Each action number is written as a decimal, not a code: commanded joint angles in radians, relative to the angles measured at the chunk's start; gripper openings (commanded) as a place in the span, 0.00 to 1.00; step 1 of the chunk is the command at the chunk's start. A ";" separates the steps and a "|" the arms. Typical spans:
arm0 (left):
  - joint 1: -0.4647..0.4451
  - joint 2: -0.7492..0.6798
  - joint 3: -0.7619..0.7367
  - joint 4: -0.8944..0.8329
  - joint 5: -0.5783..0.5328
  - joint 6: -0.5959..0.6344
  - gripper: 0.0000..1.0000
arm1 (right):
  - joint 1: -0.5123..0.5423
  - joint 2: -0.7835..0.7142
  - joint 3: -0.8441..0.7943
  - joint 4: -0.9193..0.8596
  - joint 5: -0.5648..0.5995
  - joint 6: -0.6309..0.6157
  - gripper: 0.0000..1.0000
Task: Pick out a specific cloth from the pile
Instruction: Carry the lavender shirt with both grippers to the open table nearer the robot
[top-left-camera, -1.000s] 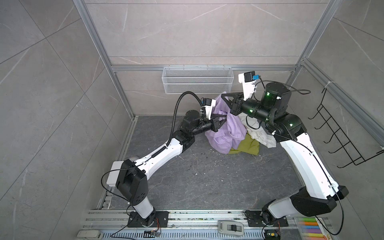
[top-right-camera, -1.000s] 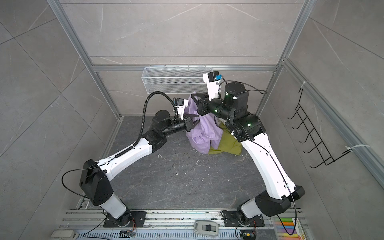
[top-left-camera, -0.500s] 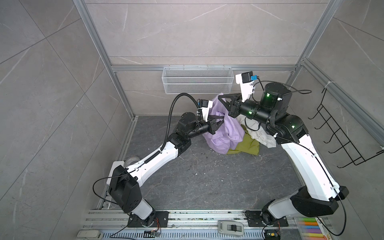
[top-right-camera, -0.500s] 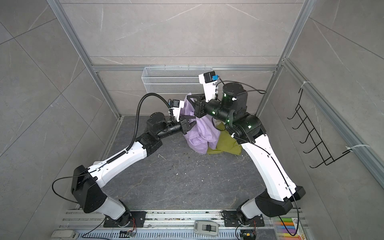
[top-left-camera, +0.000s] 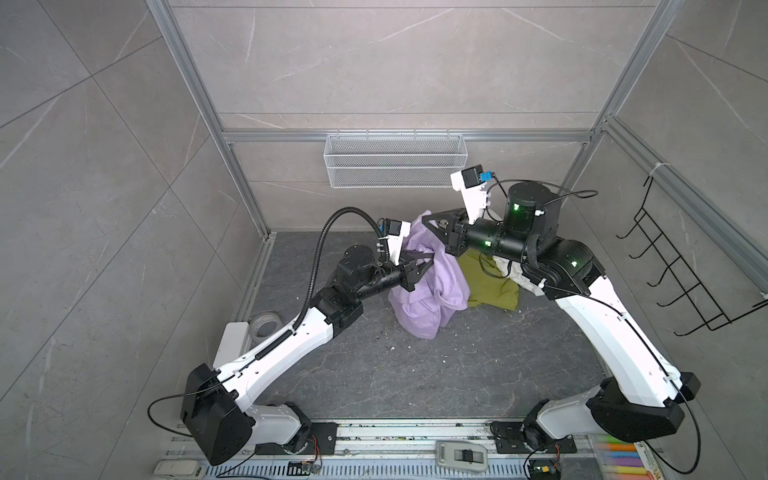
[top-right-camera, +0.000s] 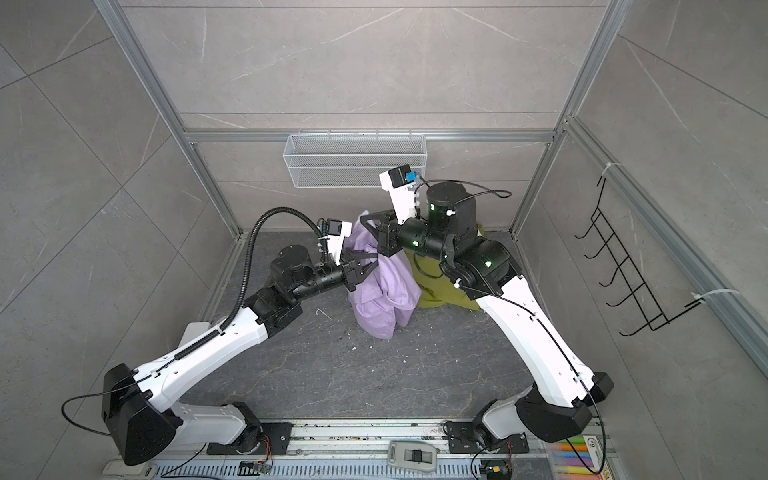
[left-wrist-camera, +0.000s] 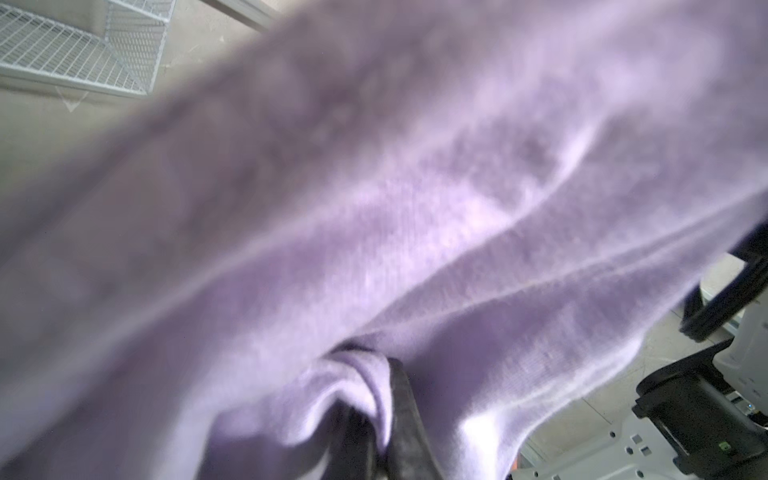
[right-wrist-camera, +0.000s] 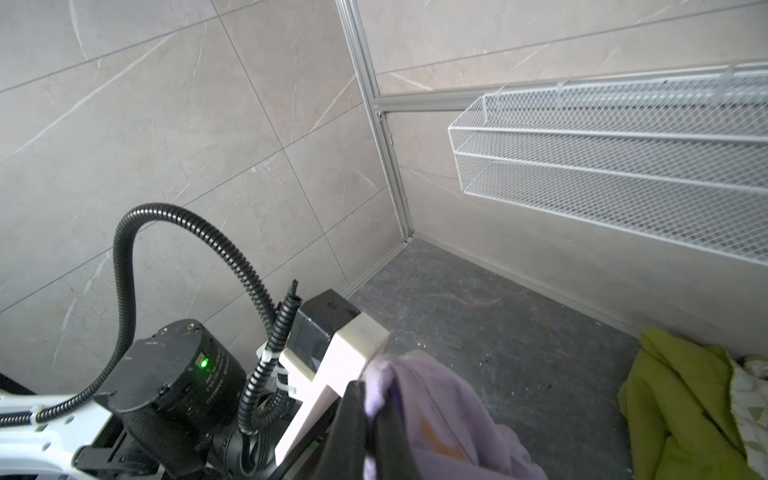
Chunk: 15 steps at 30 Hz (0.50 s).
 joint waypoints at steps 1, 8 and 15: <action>-0.009 -0.079 -0.037 0.032 -0.038 0.025 0.00 | 0.043 -0.049 -0.054 -0.018 0.028 0.014 0.00; -0.011 -0.164 -0.120 -0.011 -0.066 0.024 0.00 | 0.123 -0.075 -0.175 0.014 0.051 0.059 0.00; -0.014 -0.258 -0.250 -0.039 -0.121 0.014 0.00 | 0.204 -0.060 -0.310 0.114 0.042 0.139 0.00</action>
